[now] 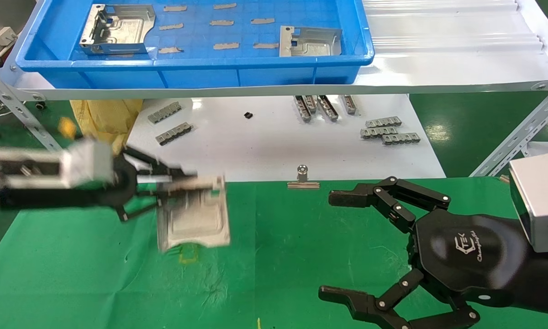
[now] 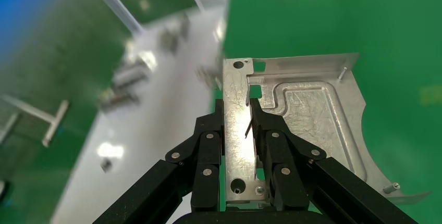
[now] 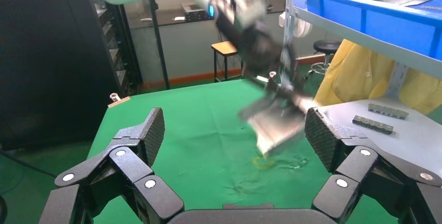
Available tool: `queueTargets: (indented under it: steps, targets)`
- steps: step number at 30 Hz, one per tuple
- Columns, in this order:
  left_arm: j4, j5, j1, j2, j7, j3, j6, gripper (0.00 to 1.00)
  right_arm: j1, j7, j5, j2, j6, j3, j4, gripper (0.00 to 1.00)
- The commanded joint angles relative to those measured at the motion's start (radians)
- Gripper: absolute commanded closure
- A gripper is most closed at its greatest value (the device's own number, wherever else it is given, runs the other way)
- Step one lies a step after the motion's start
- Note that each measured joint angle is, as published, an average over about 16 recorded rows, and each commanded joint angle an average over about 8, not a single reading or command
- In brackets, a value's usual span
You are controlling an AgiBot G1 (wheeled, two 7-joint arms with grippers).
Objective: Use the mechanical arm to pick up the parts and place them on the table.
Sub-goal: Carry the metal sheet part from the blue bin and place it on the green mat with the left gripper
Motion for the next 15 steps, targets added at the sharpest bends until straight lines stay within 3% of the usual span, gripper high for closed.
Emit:
queueTargets:
  steps: [1,9,15]
  targets:
    - [0.014,0.035,0.024,0.007,0.082,0.024,-0.025,1.00,0.000,0.000,0.000,0.000,0.000,0.000,0.000,0.00]
    - [0.126,0.106,0.028,0.048,0.208,0.067,-0.048,0.97,0.000,0.000,0.000,0.000,0.000,0.000,0.000,0.00]
    - [0.195,0.130,0.024,0.068,0.246,0.084,-0.041,0.26,0.000,0.000,0.000,0.000,0.000,0.000,0.000,0.00]
